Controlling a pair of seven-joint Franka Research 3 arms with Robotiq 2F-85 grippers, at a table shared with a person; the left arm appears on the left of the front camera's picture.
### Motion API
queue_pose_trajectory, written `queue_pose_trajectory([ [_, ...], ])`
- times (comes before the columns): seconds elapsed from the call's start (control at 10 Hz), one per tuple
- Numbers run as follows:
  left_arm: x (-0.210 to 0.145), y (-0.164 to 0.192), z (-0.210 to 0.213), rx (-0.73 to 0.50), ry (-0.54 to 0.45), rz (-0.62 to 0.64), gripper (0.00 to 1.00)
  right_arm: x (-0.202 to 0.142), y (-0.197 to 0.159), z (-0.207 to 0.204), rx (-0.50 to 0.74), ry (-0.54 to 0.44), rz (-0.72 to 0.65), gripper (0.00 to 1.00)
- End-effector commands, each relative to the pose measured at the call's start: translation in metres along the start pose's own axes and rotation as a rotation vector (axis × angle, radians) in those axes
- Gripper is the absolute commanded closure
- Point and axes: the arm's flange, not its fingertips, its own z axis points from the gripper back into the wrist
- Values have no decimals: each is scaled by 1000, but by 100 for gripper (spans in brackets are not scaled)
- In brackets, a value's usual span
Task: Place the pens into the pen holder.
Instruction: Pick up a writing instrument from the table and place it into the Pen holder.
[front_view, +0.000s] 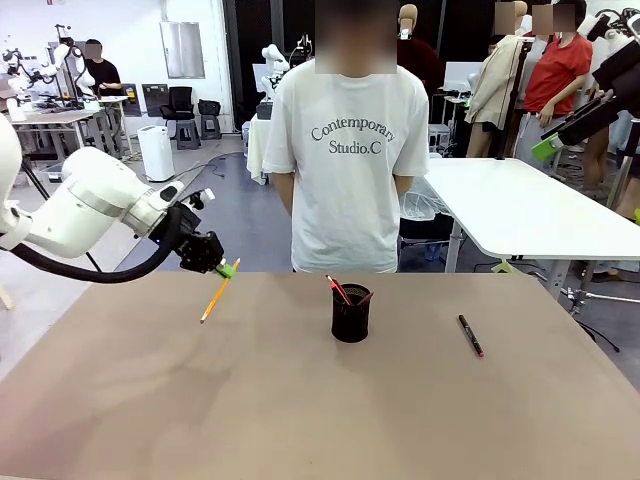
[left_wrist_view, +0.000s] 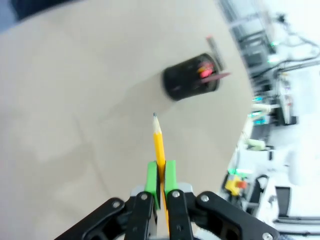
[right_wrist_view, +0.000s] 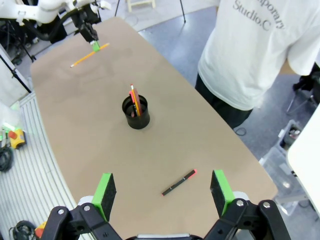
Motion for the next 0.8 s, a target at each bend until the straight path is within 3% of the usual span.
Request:
queue_pose_trajectory([
  [0.0,-21,6,6,-198,-30,-146,100,1,0,1,5,-16,4,0],
  [0.2,-22,6,9,-309,-159,-264,100,1,0,1,5,-16,4,0],
  [0.4,-25,-2,10,-325,-424,-416,100,1,0,1,5,-16,4,0],
  [0.6,-30,-22,7,-258,-623,-460,100,1,0,1,5,-16,4,0],
  [0.7,-31,-30,3,-199,-644,-531,100,1,0,1,5,-16,4,0],
])
